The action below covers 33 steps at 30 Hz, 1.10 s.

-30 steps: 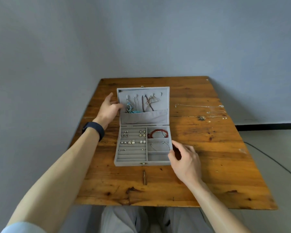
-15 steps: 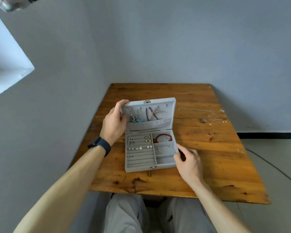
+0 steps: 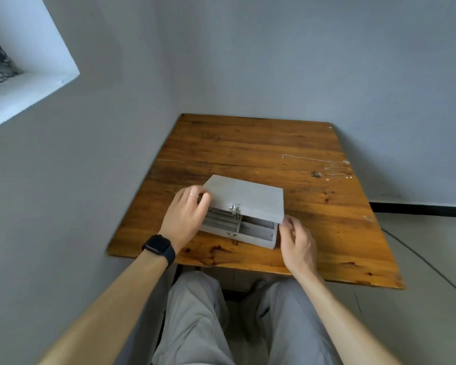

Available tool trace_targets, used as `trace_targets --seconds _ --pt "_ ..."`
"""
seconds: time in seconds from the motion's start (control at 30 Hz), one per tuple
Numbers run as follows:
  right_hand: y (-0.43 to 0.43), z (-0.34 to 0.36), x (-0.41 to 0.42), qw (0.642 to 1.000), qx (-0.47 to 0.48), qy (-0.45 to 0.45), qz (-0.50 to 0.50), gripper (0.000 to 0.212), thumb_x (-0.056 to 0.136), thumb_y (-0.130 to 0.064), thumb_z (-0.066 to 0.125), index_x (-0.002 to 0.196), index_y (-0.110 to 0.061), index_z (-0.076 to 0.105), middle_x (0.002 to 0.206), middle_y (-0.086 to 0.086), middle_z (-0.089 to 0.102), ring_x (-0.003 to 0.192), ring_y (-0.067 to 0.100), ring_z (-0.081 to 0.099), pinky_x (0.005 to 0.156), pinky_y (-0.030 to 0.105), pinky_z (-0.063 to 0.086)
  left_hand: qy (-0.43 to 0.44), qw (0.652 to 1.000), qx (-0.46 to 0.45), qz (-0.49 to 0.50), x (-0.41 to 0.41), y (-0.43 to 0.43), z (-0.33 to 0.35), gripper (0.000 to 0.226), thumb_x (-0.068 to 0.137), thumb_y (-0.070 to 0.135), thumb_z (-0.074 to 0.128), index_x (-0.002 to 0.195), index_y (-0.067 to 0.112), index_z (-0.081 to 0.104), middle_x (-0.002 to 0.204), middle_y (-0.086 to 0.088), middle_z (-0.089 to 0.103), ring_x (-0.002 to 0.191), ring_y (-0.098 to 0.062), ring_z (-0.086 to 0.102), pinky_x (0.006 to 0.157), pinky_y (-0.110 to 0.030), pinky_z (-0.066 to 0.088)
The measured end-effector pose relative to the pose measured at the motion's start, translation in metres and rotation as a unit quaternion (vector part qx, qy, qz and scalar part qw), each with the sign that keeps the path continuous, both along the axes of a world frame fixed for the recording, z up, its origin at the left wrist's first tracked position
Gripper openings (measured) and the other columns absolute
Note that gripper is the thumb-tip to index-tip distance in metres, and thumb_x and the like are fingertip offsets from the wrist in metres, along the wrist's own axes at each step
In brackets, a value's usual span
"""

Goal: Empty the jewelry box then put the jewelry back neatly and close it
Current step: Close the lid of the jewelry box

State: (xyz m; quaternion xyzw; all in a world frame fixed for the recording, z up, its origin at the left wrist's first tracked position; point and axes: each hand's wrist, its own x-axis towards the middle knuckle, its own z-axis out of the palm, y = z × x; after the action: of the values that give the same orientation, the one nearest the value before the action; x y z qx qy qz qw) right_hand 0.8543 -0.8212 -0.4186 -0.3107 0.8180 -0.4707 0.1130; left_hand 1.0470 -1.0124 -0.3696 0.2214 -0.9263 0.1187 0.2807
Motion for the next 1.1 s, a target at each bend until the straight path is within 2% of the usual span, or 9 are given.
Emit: trace_targets --seconds 0.07,0.13,0.27,0.33,0.47,0.67,0.83,0.97,1.1 --pt "0.000 0.006 0.001 0.998 -0.034 -0.053 -0.019 0.053 0.101 -0.052 0.023 0.130 -0.024 0.057 0.125 0.001 0.064 0.116 0.017 0.056 0.091 0.026 0.037 -0.031 0.999 -0.013 0.003 0.004 0.007 -0.010 0.037 0.071 -0.013 0.072 0.104 0.001 0.061 0.108 -0.023 0.061 0.094 -0.038 0.063 0.088 -0.048 0.054" --pt "0.002 0.006 0.003 0.998 -0.044 -0.045 -0.025 0.062 0.096 -0.055 0.016 0.136 -0.024 0.052 0.133 0.000 0.060 0.120 0.015 0.054 0.095 0.026 0.037 -0.051 0.998 -0.031 0.003 0.003 0.013 -0.014 0.039 0.072 -0.011 0.073 0.107 0.000 0.062 0.109 -0.023 0.062 0.097 -0.039 0.064 0.086 -0.047 0.054" --pt "0.002 -0.001 0.009 0.999 -0.036 -0.019 -0.011 0.071 0.091 -0.071 0.020 0.143 -0.027 0.042 0.137 -0.001 0.056 0.123 0.015 0.053 0.099 0.032 0.043 -0.093 0.992 -0.080 -0.038 0.005 0.021 -0.020 0.034 0.086 -0.004 0.063 0.119 0.000 0.061 0.119 -0.021 0.065 0.104 -0.037 0.065 0.084 -0.046 0.055" --pt "0.000 -0.001 0.014 1.000 -0.022 -0.016 0.001 0.070 0.090 -0.072 0.027 0.145 -0.029 0.037 0.139 -0.001 0.054 0.124 0.014 0.051 0.097 0.033 0.044 -0.127 0.987 -0.086 -0.048 0.008 0.027 -0.023 0.043 0.084 -0.001 0.068 0.126 -0.003 0.059 0.125 -0.024 0.063 0.106 -0.040 0.065 0.085 -0.047 0.056" --pt "-0.003 0.000 0.023 0.999 0.017 0.033 0.006 0.068 0.094 -0.061 0.045 0.150 -0.026 0.029 0.147 0.000 0.047 0.131 0.019 0.047 0.095 0.028 0.042 -0.164 0.985 -0.052 -0.011 0.004 0.038 -0.018 0.062 0.072 -0.002 0.080 0.129 -0.007 0.056 0.125 -0.027 0.062 0.107 -0.043 0.065 0.086 -0.048 0.058" --pt "0.000 -0.004 0.023 0.997 0.038 0.061 0.001 0.069 0.096 -0.055 0.047 0.152 -0.022 0.028 0.149 0.003 0.046 0.132 0.022 0.046 0.095 0.027 0.037 -0.164 0.986 -0.006 0.009 0.009 0.048 -0.027 0.065 0.079 0.003 0.078 0.137 -0.007 0.051 0.135 -0.028 0.057 0.120 -0.045 0.058 0.096 -0.050 0.053" --pt "-0.005 0.000 0.029 0.999 0.034 0.031 -0.008 0.071 0.096 -0.052 0.052 0.153 -0.021 0.024 0.150 0.005 0.043 0.134 0.022 0.043 0.095 0.027 0.037 -0.086 0.996 0.035 0.018 0.008 0.052 -0.046 0.059 0.086 0.007 0.072 0.140 -0.002 0.050 0.140 -0.023 0.055 0.130 -0.041 0.052 0.096 -0.048 0.052" --pt "-0.018 0.000 0.043 0.999 0.024 0.002 -0.038 0.094 0.084 -0.069 0.056 0.155 -0.020 0.017 0.153 0.006 0.037 0.137 0.023 0.038 0.105 0.038 0.041 0.024 0.996 0.088 0.016 0.005 0.049 -0.065 0.042 0.100 0.020 0.050 0.139 0.005 0.055 0.143 -0.014 0.055 0.137 -0.029 0.048 0.110 -0.045 0.044" --pt "-0.024 -0.002 0.050 0.997 0.025 0.018 -0.070 0.108 0.072 -0.079 0.054 0.153 -0.020 0.016 0.148 0.008 0.040 0.131 0.024 0.041 0.098 0.036 0.043 0.112 0.982 0.146 0.034 -0.004 0.060 -0.081 0.041 0.102 0.015 0.047 0.141 0.004 0.053 0.147 -0.011 0.051 0.142 -0.022 0.041 0.112 -0.038 0.042"
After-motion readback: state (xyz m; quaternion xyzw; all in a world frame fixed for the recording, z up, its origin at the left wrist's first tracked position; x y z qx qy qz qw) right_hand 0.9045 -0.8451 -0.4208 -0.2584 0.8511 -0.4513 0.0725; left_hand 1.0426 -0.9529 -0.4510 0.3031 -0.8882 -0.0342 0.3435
